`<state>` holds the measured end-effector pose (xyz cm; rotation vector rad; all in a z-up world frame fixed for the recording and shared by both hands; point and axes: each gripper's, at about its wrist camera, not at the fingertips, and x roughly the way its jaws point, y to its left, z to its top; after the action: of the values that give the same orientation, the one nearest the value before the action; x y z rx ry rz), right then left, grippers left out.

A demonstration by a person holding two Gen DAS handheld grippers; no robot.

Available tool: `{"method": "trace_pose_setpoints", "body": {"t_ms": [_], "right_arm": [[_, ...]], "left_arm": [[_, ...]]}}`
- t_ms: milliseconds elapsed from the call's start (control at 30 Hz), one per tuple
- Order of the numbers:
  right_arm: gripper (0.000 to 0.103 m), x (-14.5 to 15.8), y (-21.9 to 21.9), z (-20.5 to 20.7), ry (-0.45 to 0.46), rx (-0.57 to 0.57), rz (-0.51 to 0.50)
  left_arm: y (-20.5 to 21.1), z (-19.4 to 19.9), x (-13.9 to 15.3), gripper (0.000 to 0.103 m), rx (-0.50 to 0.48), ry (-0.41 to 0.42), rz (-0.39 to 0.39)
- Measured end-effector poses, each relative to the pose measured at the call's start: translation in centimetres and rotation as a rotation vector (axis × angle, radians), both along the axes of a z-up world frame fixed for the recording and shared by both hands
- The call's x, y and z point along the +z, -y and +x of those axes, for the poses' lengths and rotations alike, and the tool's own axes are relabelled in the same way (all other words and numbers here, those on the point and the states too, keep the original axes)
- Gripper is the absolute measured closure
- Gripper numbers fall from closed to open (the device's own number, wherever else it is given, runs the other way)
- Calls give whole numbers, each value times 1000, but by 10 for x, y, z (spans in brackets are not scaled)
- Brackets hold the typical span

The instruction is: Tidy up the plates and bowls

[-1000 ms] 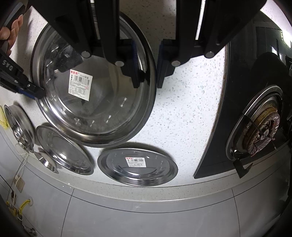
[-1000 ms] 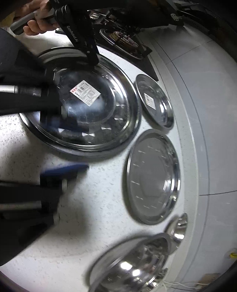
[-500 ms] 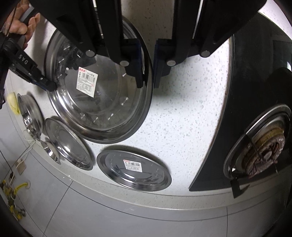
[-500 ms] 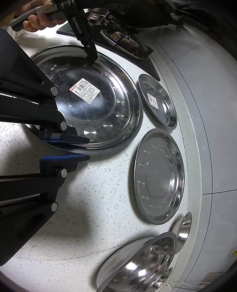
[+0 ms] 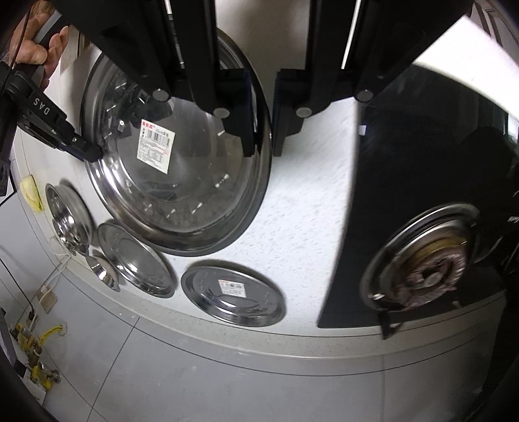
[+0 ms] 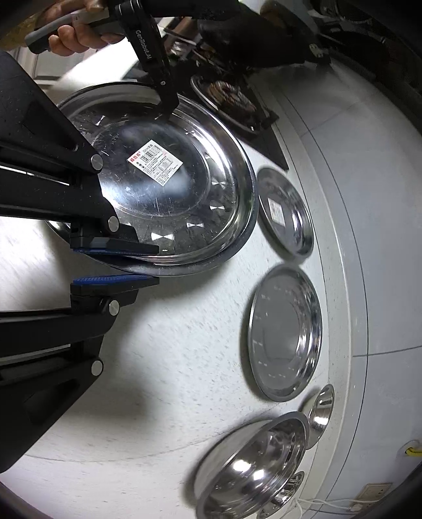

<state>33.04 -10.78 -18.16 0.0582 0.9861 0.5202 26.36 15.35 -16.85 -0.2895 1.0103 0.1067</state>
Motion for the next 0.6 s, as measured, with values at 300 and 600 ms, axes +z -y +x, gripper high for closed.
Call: {"method": "trace_pose_setpoints", "body": {"t_ms": [300,600], "right_arm": [[93,3,-17,-49,-38,35,7],[93,-18,-31,-62,-76,-1,-21]], "left_arm": [[-19,-55,4,94,9,-32,-13],[-29,-64,-17,94,-7,-66,-27]]}}
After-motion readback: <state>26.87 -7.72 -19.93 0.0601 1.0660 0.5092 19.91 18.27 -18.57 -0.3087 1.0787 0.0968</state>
